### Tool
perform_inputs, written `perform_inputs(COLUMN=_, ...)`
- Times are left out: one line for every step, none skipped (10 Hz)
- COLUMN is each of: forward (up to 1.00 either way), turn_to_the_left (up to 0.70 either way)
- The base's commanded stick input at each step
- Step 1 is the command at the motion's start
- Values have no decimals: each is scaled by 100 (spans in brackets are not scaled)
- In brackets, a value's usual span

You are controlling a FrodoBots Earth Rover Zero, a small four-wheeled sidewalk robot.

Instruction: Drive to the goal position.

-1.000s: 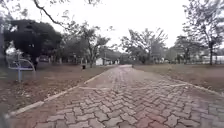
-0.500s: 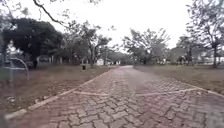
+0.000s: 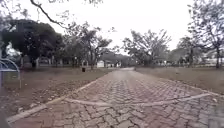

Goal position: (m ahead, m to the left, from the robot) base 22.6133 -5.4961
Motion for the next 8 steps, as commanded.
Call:
perform_inputs(forward=70, turn_to_the_left=0)
perform_inputs(forward=70, turn_to_the_left=0)
perform_inputs(forward=70, turn_to_the_left=0)
perform_inputs(forward=70, turn_to_the_left=0)
perform_inputs(forward=70, turn_to_the_left=0)
perform_inputs(forward=70, turn_to_the_left=0)
perform_inputs(forward=70, turn_to_the_left=0)
perform_inputs(forward=70, turn_to_the_left=0)
